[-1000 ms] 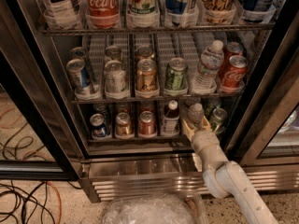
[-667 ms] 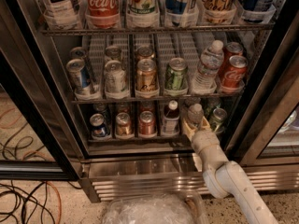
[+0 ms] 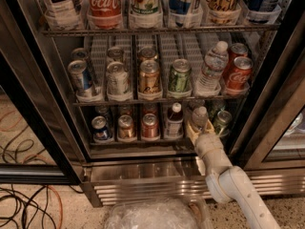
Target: Pick water bottle from bottom shelf of fridge
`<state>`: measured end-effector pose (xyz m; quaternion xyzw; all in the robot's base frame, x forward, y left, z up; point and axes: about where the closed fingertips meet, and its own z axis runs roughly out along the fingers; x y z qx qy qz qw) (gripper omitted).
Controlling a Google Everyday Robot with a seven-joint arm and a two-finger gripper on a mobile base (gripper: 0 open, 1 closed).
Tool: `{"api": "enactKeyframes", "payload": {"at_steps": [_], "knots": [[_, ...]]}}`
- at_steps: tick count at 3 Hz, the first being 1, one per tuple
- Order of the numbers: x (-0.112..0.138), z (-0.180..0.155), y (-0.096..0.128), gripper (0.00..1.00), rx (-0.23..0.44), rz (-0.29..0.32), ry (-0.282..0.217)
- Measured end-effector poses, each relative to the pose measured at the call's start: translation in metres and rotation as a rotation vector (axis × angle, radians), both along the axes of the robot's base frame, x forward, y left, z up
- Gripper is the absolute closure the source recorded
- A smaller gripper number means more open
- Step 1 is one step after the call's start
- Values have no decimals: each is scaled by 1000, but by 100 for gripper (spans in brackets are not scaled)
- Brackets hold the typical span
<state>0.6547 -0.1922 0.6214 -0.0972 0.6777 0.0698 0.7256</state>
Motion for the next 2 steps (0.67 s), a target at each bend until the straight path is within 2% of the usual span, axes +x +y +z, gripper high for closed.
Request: {"api": "enactKeyframes", "payload": {"at_steps": [2], "knots": [[-9, 10, -2, 100, 20, -15, -67]]}}
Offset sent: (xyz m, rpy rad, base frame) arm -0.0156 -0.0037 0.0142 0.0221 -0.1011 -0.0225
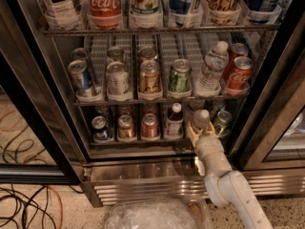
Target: Pick water bottle from bottom shelf of fridge
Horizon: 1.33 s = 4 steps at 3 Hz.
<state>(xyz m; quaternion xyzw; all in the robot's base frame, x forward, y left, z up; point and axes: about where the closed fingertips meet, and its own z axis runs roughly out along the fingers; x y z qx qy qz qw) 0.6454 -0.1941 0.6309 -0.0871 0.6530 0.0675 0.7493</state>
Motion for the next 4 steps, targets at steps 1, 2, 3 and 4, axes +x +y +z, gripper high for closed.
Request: {"api": "enactKeyframes", "payload": {"at_steps": [1, 2, 3, 4], "knots": [[-2, 4, 2, 100, -9, 9, -11], [-8, 21, 5, 100, -39, 36, -20], [-16, 38, 8, 100, -68, 64, -25], [-27, 50, 8, 100, -91, 92, -5]]}}
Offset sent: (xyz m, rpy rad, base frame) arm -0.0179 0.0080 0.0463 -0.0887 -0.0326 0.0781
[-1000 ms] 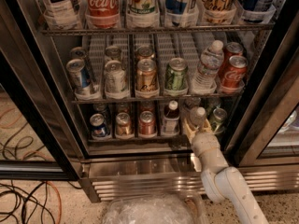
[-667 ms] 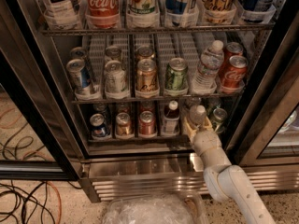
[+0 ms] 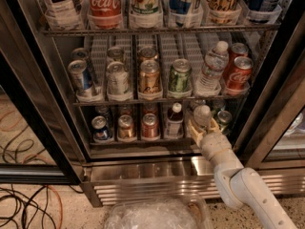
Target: Pick water bottle from bottom shelf of fridge
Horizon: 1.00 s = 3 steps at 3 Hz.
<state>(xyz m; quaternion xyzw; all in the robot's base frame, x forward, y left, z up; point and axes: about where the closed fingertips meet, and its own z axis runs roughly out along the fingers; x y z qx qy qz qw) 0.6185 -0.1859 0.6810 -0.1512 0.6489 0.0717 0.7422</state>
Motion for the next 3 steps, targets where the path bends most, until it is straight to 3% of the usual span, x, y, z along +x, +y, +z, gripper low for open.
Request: {"api": "enactKeyframes", "payload": {"at_steps": [1, 3], "knots": [[-15, 1, 0, 100, -23, 44, 49], [-53, 2, 4, 100, -82, 201, 147]]}}
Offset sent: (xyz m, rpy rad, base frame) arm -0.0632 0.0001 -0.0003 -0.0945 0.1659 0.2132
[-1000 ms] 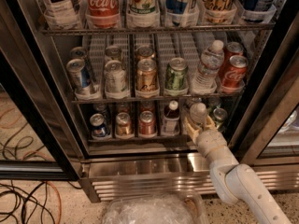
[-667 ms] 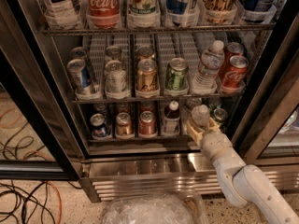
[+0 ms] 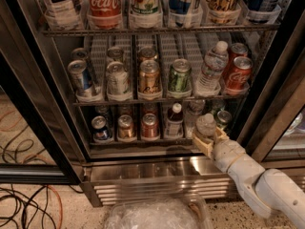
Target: Pick water bottle from bottom shelf of fridge
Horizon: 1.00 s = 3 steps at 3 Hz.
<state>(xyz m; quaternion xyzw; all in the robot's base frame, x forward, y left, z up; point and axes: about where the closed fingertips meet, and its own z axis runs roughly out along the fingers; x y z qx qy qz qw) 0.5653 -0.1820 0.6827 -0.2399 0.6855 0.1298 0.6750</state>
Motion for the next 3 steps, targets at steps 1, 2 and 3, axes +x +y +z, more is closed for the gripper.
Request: {"api": "enactKeyframes", "payload": {"at_steps": [1, 2, 3], "knots": [[-17, 6, 6, 100, -26, 100, 50], [-32, 15, 14, 100, -41, 189, 93], [-48, 29, 27, 100, -9, 293, 128]]}}
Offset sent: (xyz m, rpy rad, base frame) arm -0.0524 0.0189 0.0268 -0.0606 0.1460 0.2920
